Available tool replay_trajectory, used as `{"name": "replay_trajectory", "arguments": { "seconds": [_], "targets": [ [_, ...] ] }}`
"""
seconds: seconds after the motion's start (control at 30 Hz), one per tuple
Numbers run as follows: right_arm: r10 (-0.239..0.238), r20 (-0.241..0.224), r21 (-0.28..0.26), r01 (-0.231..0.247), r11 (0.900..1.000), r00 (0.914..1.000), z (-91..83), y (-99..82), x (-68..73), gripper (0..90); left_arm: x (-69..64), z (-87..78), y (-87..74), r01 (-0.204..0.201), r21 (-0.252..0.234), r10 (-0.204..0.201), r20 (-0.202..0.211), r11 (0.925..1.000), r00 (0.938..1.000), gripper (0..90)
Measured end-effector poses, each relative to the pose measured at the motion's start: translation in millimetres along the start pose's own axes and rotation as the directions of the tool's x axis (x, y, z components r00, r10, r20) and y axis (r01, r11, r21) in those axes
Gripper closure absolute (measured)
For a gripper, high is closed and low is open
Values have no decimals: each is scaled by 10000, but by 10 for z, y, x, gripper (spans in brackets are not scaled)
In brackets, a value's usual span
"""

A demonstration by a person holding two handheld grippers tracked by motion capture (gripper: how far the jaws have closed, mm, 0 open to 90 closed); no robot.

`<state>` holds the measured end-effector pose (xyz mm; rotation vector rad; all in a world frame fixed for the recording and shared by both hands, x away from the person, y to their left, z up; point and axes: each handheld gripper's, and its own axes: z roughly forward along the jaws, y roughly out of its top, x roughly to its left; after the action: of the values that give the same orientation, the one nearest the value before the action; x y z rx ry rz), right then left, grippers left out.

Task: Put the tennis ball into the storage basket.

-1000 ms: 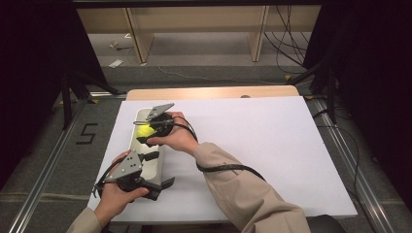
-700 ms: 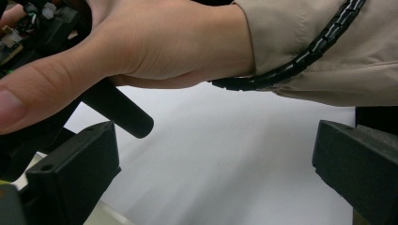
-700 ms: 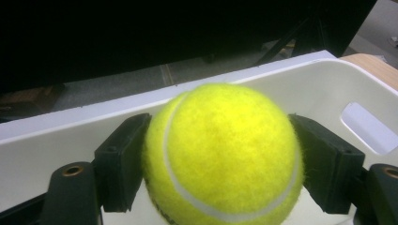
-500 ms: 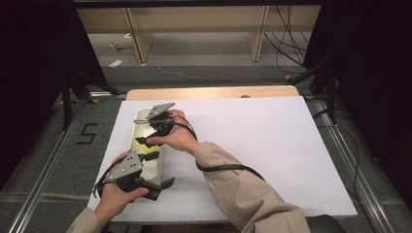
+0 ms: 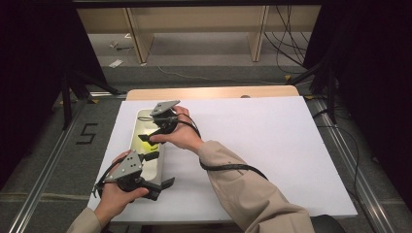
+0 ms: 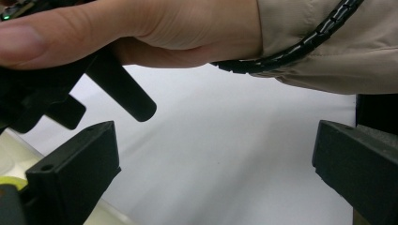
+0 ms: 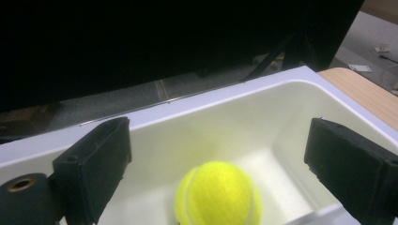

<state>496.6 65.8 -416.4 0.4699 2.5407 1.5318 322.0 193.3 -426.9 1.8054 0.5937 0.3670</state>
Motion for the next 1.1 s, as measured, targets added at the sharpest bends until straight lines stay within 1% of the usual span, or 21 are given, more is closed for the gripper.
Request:
{"name": "replay_trajectory", "arguments": {
  "seconds": [0.2,0.43,0.87,1.1],
  "targets": [
    [189,141,-173,-186,9997,9997,-145,-38,-47,86,-1,2,0,5,9,-5,-6,10000,10000,6],
    [160,363,-316,-149,9994,9992,-341,-54,-81,90,-1,0,0,-1,4,1,-24,10000,10000,6],
    [292,869,-335,-264,9991,9958,-715,-200,-177,104,-2,2,0,-4,30,4,-30,10000,10000,6],
    [339,1096,-365,-301,9989,9934,-891,-277,-199,112,-4,4,1,-10,36,10,-48,10000,10000,6]
  ]
}}
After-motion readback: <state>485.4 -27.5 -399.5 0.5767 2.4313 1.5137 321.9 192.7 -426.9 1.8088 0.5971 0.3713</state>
